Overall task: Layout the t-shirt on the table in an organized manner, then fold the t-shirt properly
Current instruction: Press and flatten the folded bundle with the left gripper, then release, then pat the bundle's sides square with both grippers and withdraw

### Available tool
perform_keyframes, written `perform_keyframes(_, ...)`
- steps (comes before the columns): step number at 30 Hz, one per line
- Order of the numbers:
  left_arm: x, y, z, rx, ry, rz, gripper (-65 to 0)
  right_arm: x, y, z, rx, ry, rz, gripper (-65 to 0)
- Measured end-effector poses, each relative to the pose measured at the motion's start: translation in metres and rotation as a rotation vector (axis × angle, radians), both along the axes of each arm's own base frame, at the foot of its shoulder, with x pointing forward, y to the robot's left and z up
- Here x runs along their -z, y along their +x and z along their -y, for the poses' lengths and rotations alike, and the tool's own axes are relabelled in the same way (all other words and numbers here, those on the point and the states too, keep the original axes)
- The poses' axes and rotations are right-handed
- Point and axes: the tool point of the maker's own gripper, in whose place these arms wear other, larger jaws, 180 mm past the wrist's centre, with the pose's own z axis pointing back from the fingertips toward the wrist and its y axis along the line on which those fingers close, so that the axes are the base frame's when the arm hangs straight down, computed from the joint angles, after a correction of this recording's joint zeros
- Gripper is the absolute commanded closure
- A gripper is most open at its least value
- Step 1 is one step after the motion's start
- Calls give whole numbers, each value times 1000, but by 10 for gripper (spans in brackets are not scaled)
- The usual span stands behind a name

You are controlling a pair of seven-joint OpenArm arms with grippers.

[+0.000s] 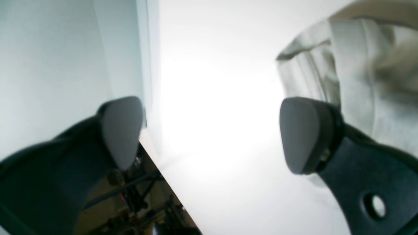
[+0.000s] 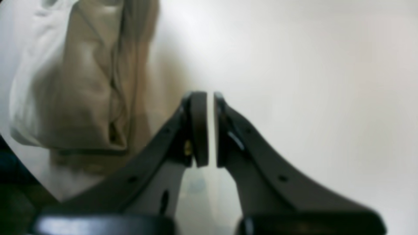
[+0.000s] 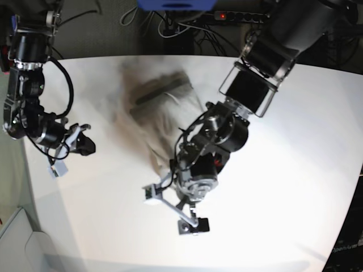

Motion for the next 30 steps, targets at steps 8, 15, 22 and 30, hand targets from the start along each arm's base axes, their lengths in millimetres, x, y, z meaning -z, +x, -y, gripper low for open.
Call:
perform_keyframes(8, 17, -29, -75, -279, -124, -57, -547, -9, -3, -20, -24, 22, 40, -29)
perform_keyframes(15, 47, -66, -131, -494, -132, -137, -110, -3, -12, -40, -35, 64, 30, -29)
perform_keyframes(22, 73, -83, -150, -655, -248, -229, -86, 5, -19, -61, -90, 70, 6, -29)
perform_keyframes(30, 112, -86, -125, -681, -529, -411, -85, 15, -30, -65, -107, 67, -23, -29)
